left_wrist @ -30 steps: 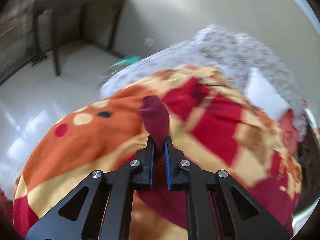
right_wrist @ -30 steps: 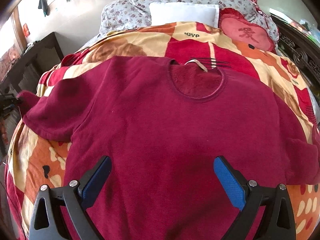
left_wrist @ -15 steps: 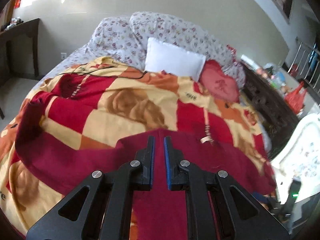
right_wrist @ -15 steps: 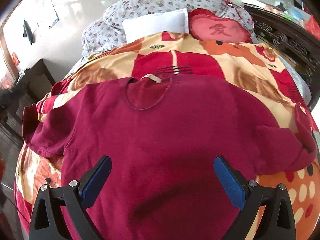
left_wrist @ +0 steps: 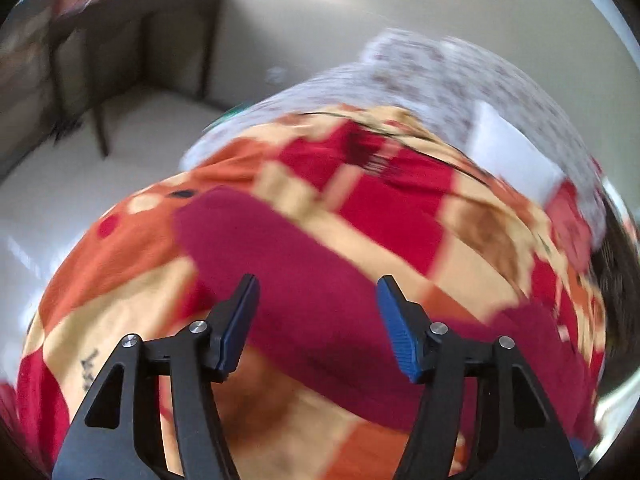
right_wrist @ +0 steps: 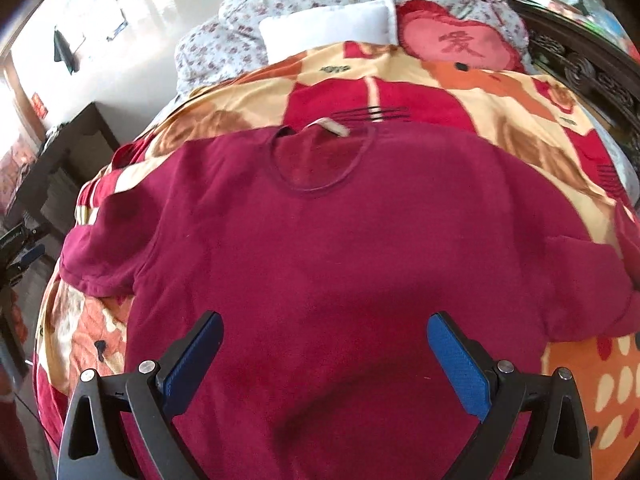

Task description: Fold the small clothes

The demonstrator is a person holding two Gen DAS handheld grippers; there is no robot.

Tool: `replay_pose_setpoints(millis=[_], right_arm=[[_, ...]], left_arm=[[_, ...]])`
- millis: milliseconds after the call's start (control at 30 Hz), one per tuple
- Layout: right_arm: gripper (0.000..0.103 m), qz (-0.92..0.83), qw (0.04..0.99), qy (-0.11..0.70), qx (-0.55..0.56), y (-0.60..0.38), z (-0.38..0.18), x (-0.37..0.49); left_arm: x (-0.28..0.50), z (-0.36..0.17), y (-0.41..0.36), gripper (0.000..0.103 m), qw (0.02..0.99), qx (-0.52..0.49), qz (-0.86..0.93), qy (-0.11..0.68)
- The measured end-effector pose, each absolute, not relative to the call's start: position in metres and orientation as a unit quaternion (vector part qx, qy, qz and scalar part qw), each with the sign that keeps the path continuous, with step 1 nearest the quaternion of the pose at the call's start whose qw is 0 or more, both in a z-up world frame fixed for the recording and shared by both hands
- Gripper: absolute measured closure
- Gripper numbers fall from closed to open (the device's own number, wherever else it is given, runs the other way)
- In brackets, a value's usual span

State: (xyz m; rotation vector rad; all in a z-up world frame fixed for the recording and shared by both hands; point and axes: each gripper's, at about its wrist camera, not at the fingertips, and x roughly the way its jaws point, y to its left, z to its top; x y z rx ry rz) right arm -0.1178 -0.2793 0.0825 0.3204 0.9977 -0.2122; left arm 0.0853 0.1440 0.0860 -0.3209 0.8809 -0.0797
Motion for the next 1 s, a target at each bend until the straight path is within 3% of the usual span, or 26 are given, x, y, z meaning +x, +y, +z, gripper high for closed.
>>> replay_pose_setpoints(millis=[267,433,500,533,567,1000], right_arm=[[0.002,-0.080,0.853,0.499,0.128,-0.254,0.071,-0.095],[0.002,-0.077,0.853,0.501,0.122,-0.250,0.068,-0.085],[0.002,-0.078,0.856,0.498,0.117,-0.248,0.068,-0.083],[0.002,-0.079,0.857,0.497,0.115,-0.247,0.069,-0.082],[0.002,-0.082,0.858,0.495,0.110,-0.247,0.069,-0.081],[0.002,-0.124,0.875,0.463,0.071,-0.260,0.088,-0.097]], left_arm=[[0.139,0.024,0.221,0.042,0.832,-0.301,0.022,0.465],[0.154,0.023,0.218,0.042,0.842,-0.289,0.018,0.455],[0.159,0.025,0.215,0.059,0.845,-0.279,0.013,0.456],[0.161,0.027,0.212,0.087,0.847,-0.266,0.012,0.461],[0.164,0.028,0.210,0.091,0.849,-0.258,0.008,0.461],[0.094,0.122,0.108,0.095,0.897,-0.180,-0.132,0.382]])
